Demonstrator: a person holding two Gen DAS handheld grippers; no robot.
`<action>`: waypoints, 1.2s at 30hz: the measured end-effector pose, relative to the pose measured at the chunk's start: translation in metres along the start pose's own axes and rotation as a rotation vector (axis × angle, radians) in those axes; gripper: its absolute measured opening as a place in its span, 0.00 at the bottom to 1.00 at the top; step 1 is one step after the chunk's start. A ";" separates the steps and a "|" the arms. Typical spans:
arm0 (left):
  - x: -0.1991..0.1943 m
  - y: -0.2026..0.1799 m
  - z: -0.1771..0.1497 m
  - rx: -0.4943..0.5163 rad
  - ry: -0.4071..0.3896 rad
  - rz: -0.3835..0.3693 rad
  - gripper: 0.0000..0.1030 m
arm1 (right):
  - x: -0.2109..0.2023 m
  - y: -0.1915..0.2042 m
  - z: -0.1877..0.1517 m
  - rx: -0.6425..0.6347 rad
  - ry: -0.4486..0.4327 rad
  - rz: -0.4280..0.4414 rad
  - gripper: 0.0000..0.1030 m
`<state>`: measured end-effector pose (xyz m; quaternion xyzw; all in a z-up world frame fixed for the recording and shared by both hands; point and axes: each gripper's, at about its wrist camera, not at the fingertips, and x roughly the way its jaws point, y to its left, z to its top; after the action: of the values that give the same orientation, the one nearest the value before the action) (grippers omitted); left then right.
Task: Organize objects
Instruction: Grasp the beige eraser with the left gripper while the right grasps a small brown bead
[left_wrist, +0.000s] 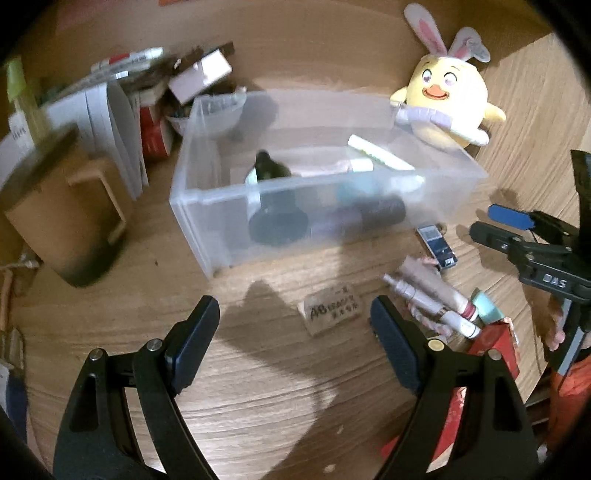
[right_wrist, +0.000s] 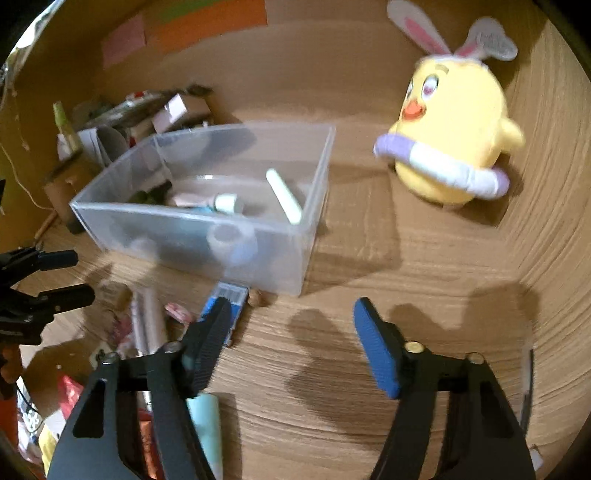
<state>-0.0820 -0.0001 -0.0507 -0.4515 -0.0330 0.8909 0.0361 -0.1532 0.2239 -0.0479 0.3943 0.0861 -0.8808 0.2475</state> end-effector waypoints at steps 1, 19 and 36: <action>0.001 0.001 -0.001 -0.004 0.005 -0.005 0.82 | 0.005 0.000 0.000 -0.002 0.015 0.007 0.52; 0.015 -0.006 -0.006 -0.022 0.050 -0.040 0.81 | 0.035 0.012 0.011 0.000 0.074 0.055 0.16; 0.006 -0.010 -0.005 -0.002 -0.017 -0.012 0.42 | 0.008 0.020 0.000 -0.040 0.003 0.052 0.11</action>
<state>-0.0813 0.0109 -0.0579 -0.4438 -0.0370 0.8944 0.0409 -0.1480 0.2039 -0.0524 0.3927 0.0937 -0.8717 0.2779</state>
